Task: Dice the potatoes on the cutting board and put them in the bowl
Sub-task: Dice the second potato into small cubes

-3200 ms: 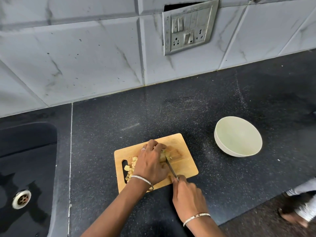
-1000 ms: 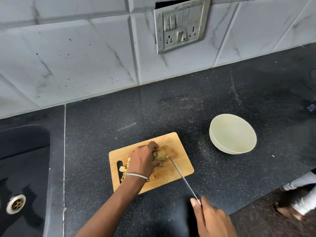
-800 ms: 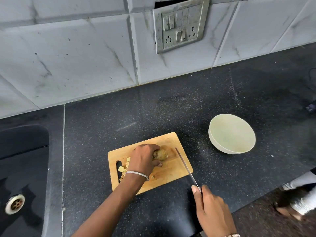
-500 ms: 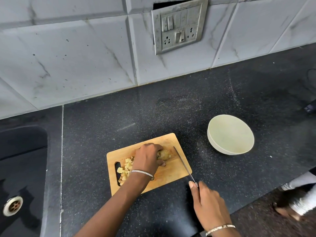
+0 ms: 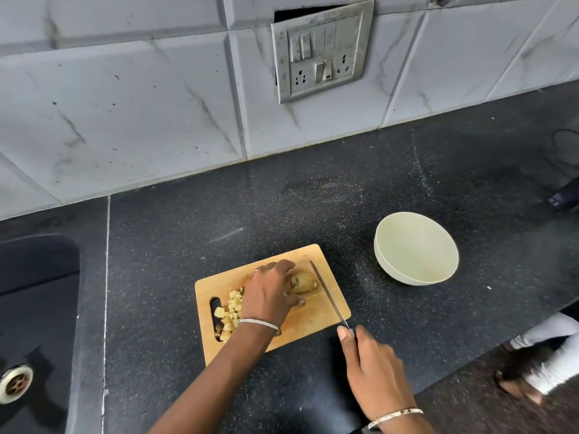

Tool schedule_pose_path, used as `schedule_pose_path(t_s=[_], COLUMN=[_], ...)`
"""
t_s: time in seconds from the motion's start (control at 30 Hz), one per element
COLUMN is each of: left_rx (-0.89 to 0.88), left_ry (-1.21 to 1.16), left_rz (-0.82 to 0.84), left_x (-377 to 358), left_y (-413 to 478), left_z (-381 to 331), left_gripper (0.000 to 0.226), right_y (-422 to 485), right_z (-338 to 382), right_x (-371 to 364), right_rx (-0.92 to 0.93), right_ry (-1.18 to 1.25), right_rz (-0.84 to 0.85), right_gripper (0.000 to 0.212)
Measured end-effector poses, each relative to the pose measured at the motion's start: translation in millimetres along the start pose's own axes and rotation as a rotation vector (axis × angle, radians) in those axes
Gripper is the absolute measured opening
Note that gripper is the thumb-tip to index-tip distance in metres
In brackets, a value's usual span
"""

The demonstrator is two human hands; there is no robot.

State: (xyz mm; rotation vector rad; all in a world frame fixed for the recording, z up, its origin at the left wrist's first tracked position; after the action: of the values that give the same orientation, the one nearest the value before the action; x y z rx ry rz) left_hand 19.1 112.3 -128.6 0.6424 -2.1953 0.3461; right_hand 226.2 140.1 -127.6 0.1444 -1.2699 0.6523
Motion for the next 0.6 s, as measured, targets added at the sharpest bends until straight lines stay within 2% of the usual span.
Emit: schedule_pose_path(t_s=[0.2, 0.47, 0.6], left_rx=[-0.006, -0.022, -0.02], left_ry=[-0.162, -0.185, -0.199], left_rz=[-0.098, -0.131, -0.118], left_x=[0.8, -1.3, -0.4], left_y=[-13.8, -14.4, -13.4], left_z=[5.1, 4.4, 4.6], left_gripper=[0.044, 0.035, 0.033], right_y=[-2.0, -0.2, 3.5], right_z=[20.4, 28.1, 29.8], right_x=[5.5, 10.4, 7.0], right_rx=[0.058, 0.064, 0.065], right_ry=[0.01, -0.029, -0.022], right_rz=[0.025, 0.048, 0.052], right_gripper=[0.039, 0.036, 0.041])
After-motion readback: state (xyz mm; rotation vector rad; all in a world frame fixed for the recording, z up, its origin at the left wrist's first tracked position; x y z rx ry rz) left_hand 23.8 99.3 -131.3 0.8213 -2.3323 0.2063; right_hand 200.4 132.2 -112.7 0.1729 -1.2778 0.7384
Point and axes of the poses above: each hand's wrist, its own y-axis towards the middle knuckle, its own x-axis out of the back of the hand, z = x × y, the point moved 4 cm from there along y, towards the middle knuckle, and after that the axes turned 10 degrees about -y, right-handed, at the moved point
